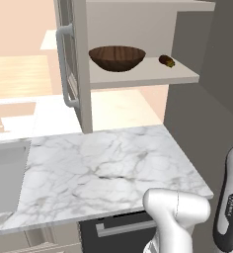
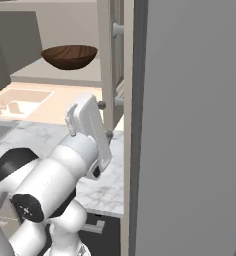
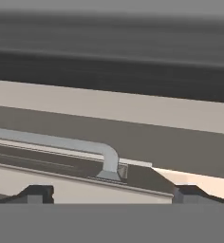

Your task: Pick the mug and place it in the sink. Pick the bowl and place it in the open cabinet and then close the cabinet.

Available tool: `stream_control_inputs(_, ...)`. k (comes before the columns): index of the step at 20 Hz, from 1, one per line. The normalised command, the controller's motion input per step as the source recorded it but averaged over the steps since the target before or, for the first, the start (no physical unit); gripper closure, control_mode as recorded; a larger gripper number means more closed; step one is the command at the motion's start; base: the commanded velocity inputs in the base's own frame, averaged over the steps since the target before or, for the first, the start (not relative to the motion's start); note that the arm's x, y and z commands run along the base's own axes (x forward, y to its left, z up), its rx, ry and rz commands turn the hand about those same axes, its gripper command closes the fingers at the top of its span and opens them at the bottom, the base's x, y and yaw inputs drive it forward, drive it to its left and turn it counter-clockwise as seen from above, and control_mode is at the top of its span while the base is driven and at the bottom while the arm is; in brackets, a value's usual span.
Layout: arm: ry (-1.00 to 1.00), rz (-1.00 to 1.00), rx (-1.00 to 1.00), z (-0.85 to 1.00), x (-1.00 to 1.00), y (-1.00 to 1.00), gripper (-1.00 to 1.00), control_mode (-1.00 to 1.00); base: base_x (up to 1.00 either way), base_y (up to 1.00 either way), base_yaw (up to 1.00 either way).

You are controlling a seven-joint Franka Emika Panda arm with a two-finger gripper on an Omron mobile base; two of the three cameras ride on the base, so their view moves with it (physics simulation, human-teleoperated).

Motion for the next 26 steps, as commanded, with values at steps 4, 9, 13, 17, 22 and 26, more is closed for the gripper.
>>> stream_control_inputs(4, -0.03, -0.09, 0.02, 0.0, 0.0, -0.16, -1.0, -1.0, 0.0, 0.0, 0.0)
stream_control_inputs(9, -0.02, -0.03, 0.05, 0.0, 0.0, -0.11, -1.0, -1.0, 0.0, 0.0, 0.0)
stream_control_inputs(13, 0.0, 0.0, 0.08, -0.01, 0.06, -0.11, -1.0, -1.0, 0.0, 0.0, 0.0)
stream_control_inputs(17, 0.0, 0.0, 0.12, -0.1, 0.26, -0.04, -1.0, -1.0, 0.0, 0.0, 0.0)
stream_control_inputs(22, 0.0, 0.0, 0.12, -0.01, 0.1, -0.04, -1.0, -1.0, 0.0, 0.0, 0.0)
stream_control_inputs(26, 0.0, 0.0, 0.11, -0.1, 0.09, 0.0, -1.0, -1.0, 0.0, 0.0, 0.0)
